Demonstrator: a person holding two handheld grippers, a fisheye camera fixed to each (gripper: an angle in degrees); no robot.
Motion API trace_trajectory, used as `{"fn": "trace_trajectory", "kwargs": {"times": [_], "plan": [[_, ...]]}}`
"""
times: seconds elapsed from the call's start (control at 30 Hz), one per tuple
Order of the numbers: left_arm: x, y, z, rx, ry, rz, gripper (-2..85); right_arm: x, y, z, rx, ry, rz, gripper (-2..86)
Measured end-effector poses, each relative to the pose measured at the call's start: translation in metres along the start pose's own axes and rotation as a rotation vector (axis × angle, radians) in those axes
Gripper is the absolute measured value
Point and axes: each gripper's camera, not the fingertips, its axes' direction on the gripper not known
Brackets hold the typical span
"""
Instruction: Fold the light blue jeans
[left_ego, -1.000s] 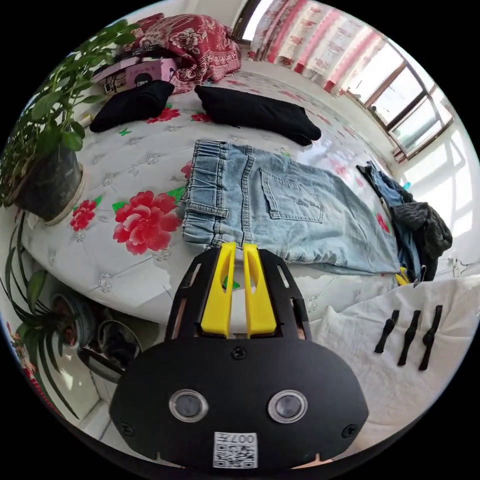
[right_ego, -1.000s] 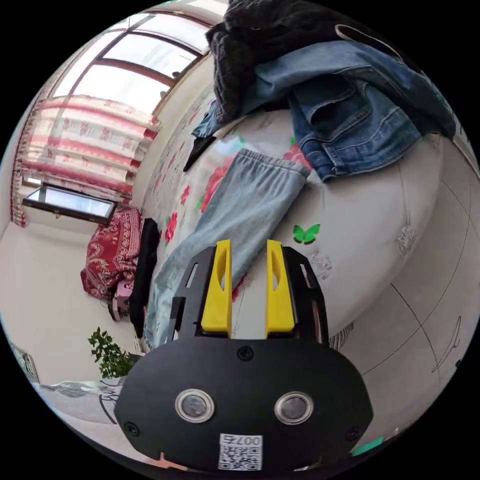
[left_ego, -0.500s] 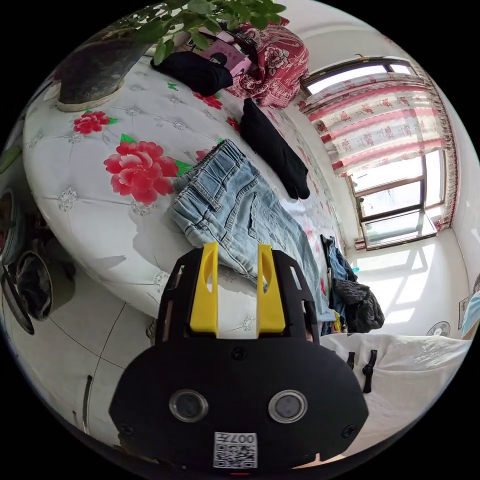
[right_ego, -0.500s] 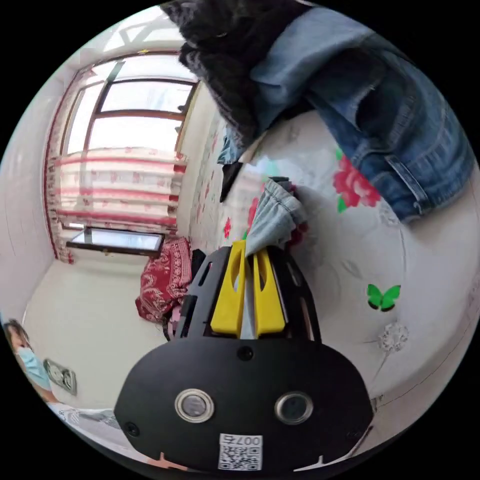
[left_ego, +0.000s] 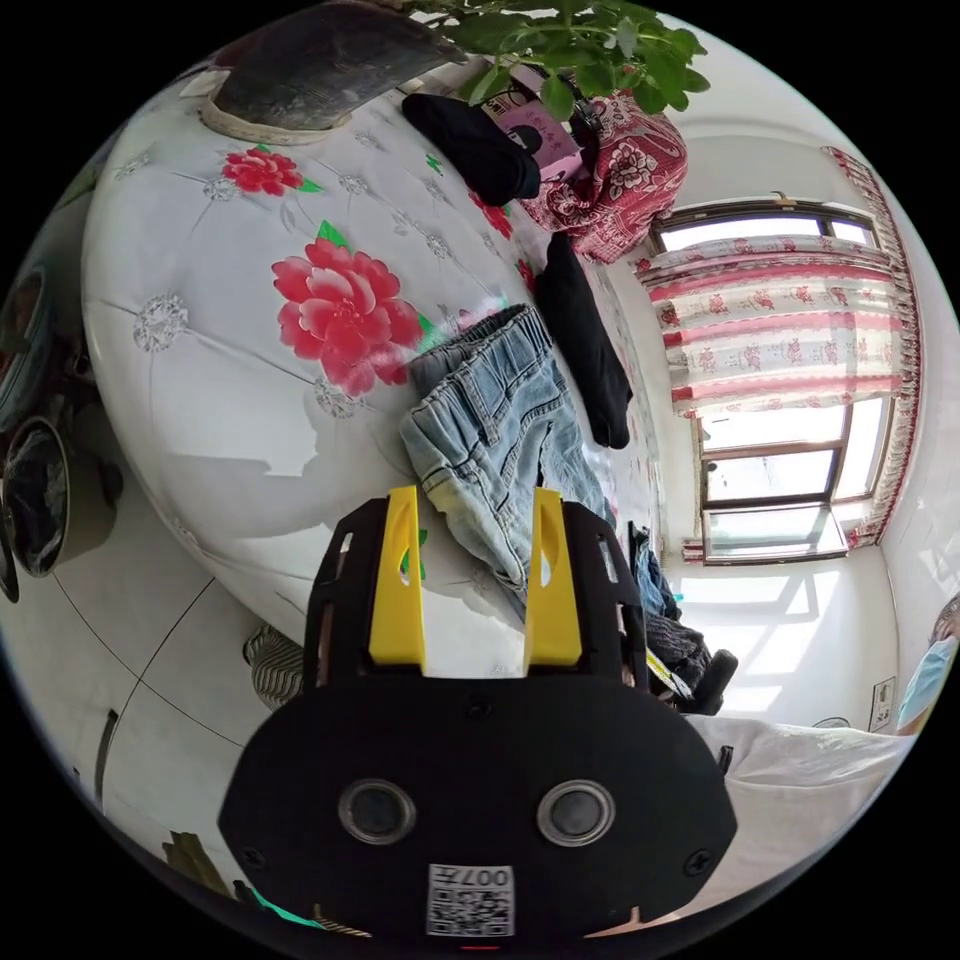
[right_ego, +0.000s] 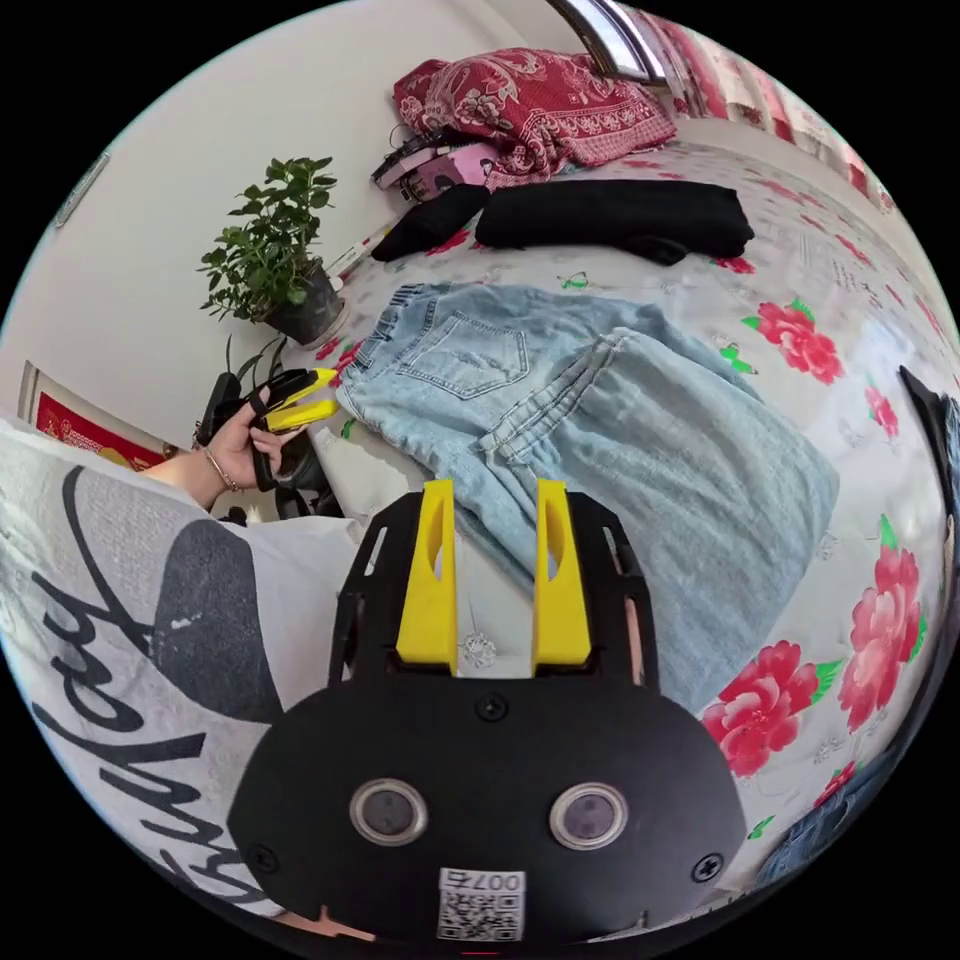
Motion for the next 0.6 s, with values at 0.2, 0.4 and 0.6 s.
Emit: {"fn": "trace_trajectory", "kwargs": {"times": [0.2,0.4,0.6], "plan": [[-0.017,-0.014,0.005,0.001,0.049,-0.027,15.0,-0.026,-0.020,0.037,-0.049,0.106,-0.014,7.7],[-0.016,-0.025,0.021,0.002,0.078,-0.015,11.2,-0.043,-0.078,0.105,-0.134,0.220,-0.124,6.6],[-0.033,-0.021,0.025,-0.017,0.091,-0.063,6.9,-0.037,-0.096,0.168,-0.280,0.305,-0.152,2.2]]}}
